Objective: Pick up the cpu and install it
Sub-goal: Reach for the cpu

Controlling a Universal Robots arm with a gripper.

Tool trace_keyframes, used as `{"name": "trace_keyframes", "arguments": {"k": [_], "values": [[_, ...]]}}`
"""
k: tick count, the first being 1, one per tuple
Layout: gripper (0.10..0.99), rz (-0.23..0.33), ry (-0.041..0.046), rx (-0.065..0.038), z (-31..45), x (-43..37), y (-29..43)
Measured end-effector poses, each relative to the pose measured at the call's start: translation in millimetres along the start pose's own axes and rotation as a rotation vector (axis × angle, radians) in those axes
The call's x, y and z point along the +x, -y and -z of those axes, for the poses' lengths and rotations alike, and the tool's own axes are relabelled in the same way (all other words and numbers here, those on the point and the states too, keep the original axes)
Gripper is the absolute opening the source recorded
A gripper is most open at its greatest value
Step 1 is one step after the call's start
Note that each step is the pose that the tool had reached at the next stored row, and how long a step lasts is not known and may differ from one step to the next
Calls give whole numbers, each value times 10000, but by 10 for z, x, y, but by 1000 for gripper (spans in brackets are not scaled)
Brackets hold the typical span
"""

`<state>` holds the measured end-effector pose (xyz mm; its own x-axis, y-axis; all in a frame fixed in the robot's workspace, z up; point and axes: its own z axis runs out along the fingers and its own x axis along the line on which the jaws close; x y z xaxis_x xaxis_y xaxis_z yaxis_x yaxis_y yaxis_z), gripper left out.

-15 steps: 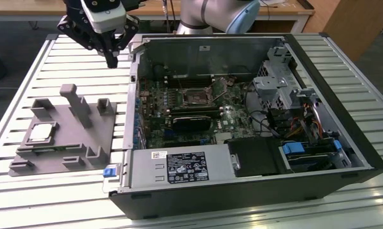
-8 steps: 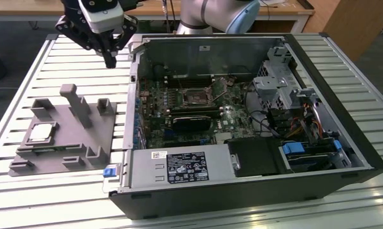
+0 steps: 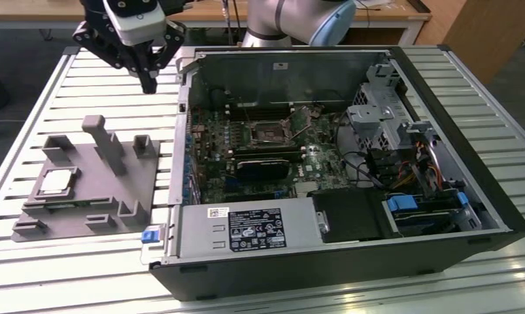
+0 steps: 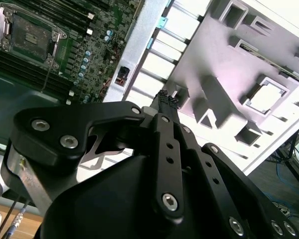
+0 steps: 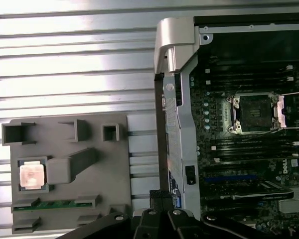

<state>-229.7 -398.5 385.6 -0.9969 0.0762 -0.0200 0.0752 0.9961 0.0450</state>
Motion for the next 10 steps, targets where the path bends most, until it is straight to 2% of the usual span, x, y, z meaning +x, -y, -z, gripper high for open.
{"name": "trace_keyframes", "arguments": {"k": [10], "values": [[106,-1,0,0,0,45,3]]}}
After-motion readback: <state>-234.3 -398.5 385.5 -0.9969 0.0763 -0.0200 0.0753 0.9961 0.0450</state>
